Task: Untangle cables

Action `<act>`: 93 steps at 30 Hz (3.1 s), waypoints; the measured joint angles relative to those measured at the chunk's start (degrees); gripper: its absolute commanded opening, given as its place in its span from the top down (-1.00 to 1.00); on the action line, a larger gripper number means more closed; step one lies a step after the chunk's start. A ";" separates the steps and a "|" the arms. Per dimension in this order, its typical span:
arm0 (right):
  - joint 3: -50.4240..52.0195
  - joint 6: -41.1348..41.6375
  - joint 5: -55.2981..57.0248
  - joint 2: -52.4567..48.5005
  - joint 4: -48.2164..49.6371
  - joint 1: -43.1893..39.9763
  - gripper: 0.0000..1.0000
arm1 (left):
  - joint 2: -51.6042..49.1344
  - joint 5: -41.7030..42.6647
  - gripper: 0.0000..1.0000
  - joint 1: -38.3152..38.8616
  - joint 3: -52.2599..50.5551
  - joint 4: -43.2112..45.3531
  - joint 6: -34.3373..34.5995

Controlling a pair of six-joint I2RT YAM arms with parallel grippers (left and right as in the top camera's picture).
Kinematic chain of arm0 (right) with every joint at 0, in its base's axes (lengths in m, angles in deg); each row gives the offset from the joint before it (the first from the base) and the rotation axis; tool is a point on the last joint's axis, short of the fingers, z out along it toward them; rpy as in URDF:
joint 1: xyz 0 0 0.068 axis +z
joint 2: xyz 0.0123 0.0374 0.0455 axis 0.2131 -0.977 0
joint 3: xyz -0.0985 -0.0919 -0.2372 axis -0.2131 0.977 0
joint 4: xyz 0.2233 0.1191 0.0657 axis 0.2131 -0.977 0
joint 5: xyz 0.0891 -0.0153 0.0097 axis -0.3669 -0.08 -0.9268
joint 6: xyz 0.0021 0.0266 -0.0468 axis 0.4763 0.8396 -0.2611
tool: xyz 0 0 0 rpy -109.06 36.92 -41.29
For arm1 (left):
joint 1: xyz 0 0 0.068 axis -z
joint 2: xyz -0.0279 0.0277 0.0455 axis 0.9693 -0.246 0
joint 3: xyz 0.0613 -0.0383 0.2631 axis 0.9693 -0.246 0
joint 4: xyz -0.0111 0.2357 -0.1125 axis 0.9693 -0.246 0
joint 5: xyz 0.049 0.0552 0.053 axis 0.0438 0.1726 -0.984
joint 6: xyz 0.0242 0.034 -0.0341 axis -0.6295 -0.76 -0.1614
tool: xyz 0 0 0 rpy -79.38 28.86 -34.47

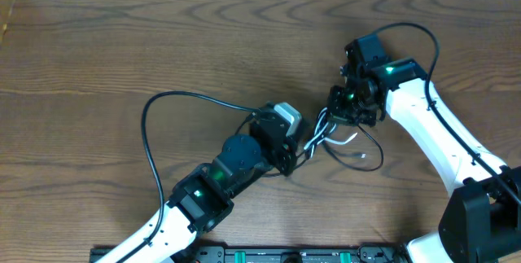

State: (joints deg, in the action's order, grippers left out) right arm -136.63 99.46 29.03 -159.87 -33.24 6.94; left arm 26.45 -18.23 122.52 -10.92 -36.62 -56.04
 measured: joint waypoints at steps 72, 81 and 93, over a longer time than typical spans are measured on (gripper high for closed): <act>-2.62 5.18 25.40 -0.04 -14.93 -3.41 0.98 | -7.17 -12.17 0.85 -0.13 0.37 -10.08 25.99; -2.49 2.56 24.24 -0.04 -13.73 -4.13 0.98 | -7.08 -5.49 0.85 -5.40 0.37 -12.55 31.54; -2.36 12.96 33.68 -0.07 -21.57 -10.93 0.98 | -11.74 3.54 0.85 -19.23 0.37 -15.69 42.73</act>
State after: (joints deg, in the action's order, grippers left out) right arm -138.99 112.42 62.71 -159.94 -54.81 -3.99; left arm 14.71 -14.69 103.29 -10.55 -52.31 -13.31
